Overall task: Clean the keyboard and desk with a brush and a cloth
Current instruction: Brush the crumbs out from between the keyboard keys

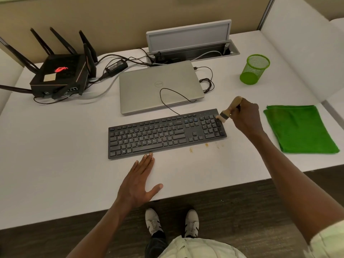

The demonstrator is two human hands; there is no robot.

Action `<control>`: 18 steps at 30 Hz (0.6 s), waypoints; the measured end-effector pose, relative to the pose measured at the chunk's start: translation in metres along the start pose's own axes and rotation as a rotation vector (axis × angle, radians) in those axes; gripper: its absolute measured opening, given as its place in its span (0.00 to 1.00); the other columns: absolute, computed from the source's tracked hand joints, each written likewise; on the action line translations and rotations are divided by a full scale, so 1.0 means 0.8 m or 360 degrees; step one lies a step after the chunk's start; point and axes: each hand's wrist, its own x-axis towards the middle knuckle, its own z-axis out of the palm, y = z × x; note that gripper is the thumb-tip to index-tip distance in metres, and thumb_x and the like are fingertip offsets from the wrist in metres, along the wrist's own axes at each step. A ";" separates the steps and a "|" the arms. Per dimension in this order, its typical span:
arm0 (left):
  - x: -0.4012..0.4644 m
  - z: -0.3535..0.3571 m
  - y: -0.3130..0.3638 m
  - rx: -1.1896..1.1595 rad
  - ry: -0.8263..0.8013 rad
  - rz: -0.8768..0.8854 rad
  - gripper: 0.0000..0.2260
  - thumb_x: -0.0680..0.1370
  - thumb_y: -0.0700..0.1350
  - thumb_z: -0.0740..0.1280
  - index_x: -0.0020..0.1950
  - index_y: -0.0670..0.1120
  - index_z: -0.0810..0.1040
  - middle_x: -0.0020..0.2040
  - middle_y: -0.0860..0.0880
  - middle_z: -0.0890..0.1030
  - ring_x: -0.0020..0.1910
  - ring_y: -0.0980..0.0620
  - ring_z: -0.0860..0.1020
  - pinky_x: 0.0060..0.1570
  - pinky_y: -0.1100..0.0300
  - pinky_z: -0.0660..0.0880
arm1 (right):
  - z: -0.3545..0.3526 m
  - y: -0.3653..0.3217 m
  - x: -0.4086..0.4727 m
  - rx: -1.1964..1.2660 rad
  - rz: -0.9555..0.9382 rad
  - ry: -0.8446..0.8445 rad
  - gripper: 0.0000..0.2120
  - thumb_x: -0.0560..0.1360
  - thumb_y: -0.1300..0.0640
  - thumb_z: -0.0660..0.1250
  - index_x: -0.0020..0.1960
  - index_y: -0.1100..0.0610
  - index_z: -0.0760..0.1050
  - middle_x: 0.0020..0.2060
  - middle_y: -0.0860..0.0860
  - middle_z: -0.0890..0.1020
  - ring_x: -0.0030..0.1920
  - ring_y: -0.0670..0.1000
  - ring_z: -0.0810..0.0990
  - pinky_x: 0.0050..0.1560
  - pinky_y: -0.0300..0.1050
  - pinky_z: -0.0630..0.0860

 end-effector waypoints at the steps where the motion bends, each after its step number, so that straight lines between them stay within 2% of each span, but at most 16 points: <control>1: 0.000 0.000 0.000 -0.0001 0.0005 0.0001 0.42 0.80 0.72 0.51 0.84 0.45 0.49 0.84 0.51 0.45 0.83 0.55 0.44 0.80 0.54 0.44 | -0.003 0.003 -0.005 -0.0023 -0.0013 -0.0014 0.11 0.70 0.69 0.58 0.39 0.55 0.74 0.32 0.50 0.81 0.33 0.50 0.78 0.34 0.47 0.74; 2: 0.000 0.000 0.000 -0.0005 0.0008 0.0002 0.42 0.80 0.72 0.51 0.84 0.45 0.49 0.84 0.51 0.46 0.83 0.55 0.45 0.80 0.54 0.44 | -0.006 0.008 -0.010 -0.0029 -0.0018 -0.0030 0.12 0.70 0.69 0.58 0.38 0.55 0.74 0.32 0.50 0.81 0.33 0.54 0.78 0.34 0.49 0.73; 4: 0.000 0.001 0.000 -0.0005 0.0011 0.0005 0.42 0.80 0.72 0.51 0.84 0.45 0.49 0.84 0.51 0.46 0.83 0.54 0.45 0.80 0.54 0.44 | -0.011 0.013 -0.024 -0.0042 -0.0020 -0.0048 0.13 0.70 0.70 0.59 0.38 0.54 0.74 0.31 0.50 0.80 0.32 0.55 0.77 0.32 0.46 0.71; 7: 0.000 0.001 0.000 -0.0013 0.0005 0.0003 0.42 0.80 0.72 0.51 0.84 0.45 0.49 0.84 0.50 0.46 0.83 0.54 0.45 0.80 0.54 0.45 | -0.017 0.018 -0.049 -0.0044 -0.0003 -0.0036 0.15 0.69 0.71 0.58 0.38 0.53 0.74 0.30 0.45 0.80 0.32 0.54 0.78 0.31 0.46 0.71; 9: 0.000 0.001 0.000 -0.0014 -0.0005 -0.0002 0.42 0.80 0.72 0.51 0.84 0.46 0.48 0.84 0.51 0.45 0.83 0.54 0.45 0.80 0.54 0.45 | -0.020 0.022 -0.062 -0.0056 -0.0014 -0.0026 0.15 0.69 0.72 0.59 0.38 0.53 0.75 0.30 0.42 0.79 0.31 0.52 0.78 0.30 0.41 0.70; 11: 0.000 0.001 -0.001 -0.0007 -0.0007 0.0000 0.42 0.80 0.72 0.50 0.84 0.46 0.48 0.84 0.51 0.45 0.83 0.54 0.45 0.80 0.54 0.44 | -0.023 0.024 -0.069 -0.0095 -0.0029 -0.0035 0.15 0.70 0.71 0.61 0.39 0.52 0.74 0.31 0.44 0.79 0.30 0.49 0.77 0.30 0.37 0.69; 14: 0.000 0.001 0.000 0.0003 -0.0008 0.0000 0.42 0.79 0.72 0.51 0.84 0.46 0.48 0.84 0.50 0.45 0.83 0.54 0.44 0.80 0.54 0.44 | -0.026 0.017 -0.073 -0.0045 -0.0068 0.0022 0.12 0.71 0.70 0.61 0.41 0.54 0.76 0.32 0.48 0.81 0.31 0.50 0.78 0.32 0.40 0.71; 18: 0.000 0.001 0.000 0.0002 -0.0003 -0.0003 0.42 0.79 0.72 0.51 0.84 0.46 0.48 0.84 0.51 0.45 0.83 0.54 0.44 0.80 0.55 0.43 | -0.012 -0.001 -0.085 -0.0102 -0.0083 0.0106 0.08 0.74 0.68 0.62 0.42 0.57 0.76 0.30 0.48 0.78 0.28 0.45 0.74 0.30 0.32 0.65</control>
